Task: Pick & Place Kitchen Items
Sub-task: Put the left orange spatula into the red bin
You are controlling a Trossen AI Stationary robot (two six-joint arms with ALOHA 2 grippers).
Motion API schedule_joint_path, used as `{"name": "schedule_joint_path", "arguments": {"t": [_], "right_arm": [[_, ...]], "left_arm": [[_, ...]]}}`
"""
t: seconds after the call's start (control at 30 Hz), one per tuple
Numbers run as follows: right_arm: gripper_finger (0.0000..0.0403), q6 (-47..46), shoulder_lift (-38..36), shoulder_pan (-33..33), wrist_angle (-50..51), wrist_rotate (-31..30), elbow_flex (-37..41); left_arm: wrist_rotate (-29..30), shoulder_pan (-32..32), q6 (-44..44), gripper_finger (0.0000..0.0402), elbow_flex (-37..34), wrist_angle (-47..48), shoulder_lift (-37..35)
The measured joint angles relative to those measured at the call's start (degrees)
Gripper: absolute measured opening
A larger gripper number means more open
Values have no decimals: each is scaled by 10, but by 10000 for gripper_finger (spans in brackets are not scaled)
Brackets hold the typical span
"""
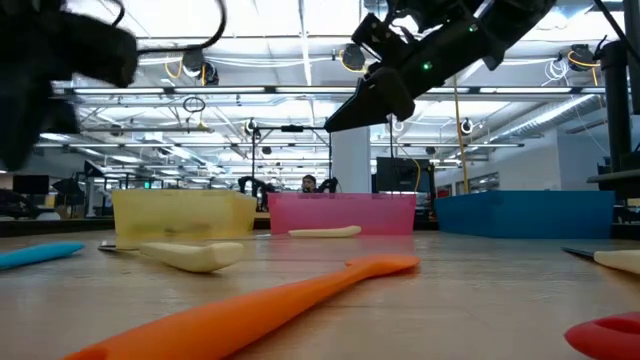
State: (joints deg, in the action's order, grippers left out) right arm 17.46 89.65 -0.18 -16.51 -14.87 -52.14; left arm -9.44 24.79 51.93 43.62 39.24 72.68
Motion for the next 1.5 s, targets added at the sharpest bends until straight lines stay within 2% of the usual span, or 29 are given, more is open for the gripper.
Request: {"name": "schedule_joint_path", "arguments": {"t": [0.17,0.33,0.6,0.8,1.07,1.5], "right_arm": [[130,-22,0,11,0,0,0],[130,-20,0,16,1,0,1],[130,-18,0,16,1,0,1],[130,-16,0,16,1,0,1],[130,-16,0,15,0,0,1],[130,-16,0,15,0,0,1]], "left_arm": [[-35,25,191,159,0,90,0],[-50,61,327,159,-19,152,1],[-88,137,488,159,-81,84,1],[-88,181,585,159,-112,-37,1],[-86,227,680,159,-139,-69,0],[-78,237,678,159,-154,-146,1]]}}
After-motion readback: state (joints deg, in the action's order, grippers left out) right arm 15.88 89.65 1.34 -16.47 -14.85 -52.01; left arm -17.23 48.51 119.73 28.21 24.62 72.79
